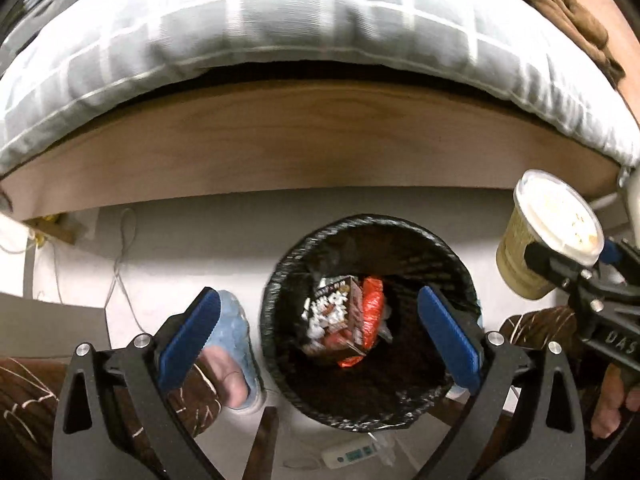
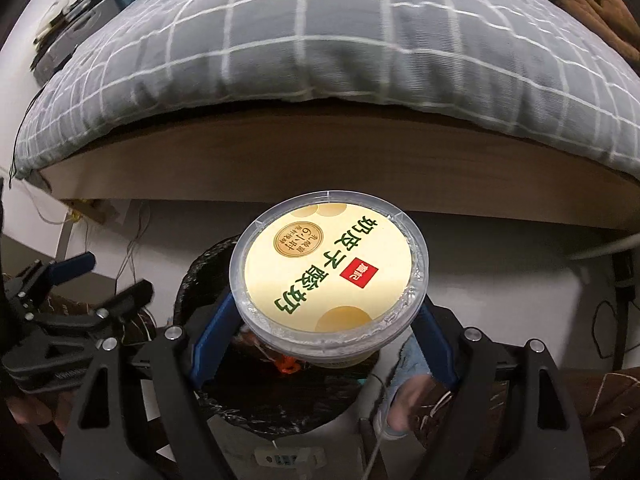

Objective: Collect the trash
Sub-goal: 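Open the left tool to drop the box while the right tool releases the yogurt cup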

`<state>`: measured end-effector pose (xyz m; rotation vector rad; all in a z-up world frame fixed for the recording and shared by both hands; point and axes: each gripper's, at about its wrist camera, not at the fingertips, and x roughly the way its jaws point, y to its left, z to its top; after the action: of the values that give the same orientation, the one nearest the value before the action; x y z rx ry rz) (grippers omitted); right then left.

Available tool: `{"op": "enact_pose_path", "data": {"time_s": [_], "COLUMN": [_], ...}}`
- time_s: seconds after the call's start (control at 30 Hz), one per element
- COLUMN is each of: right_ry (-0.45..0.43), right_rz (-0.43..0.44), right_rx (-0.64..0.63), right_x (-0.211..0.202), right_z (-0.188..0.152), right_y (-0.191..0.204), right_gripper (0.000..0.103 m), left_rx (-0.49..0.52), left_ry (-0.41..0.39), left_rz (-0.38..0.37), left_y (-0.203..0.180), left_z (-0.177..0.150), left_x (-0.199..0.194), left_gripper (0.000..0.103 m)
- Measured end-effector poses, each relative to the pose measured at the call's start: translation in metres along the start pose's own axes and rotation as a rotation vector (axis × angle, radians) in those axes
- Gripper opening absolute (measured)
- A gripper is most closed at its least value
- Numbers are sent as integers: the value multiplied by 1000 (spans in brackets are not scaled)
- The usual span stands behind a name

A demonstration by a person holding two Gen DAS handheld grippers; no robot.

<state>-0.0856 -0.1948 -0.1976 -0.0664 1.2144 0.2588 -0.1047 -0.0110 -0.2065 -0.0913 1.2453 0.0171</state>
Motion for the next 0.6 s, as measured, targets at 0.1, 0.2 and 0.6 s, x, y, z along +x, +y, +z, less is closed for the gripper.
{"op": "enact_pose_path", "data": {"time_s": [0.1,0.2,0.6], "right_ry": [12,24,36], "right_rz": [5,8,13], "right_rx": [-22,-45,-76], "right_x": [5,10,24], "right_z": [-1,-1,7], "right_y": [15,30,61], "right_gripper": [78,78,79], "left_rx": [-28,-48,-93], "left_ry": [-3,-8,-22], "left_rz": [7,8,13], "left_y": [15,29,54], "left_z": [-2,-7,-12], "left_x": [-2,-5,-7], "left_gripper": [97,97,97]}}
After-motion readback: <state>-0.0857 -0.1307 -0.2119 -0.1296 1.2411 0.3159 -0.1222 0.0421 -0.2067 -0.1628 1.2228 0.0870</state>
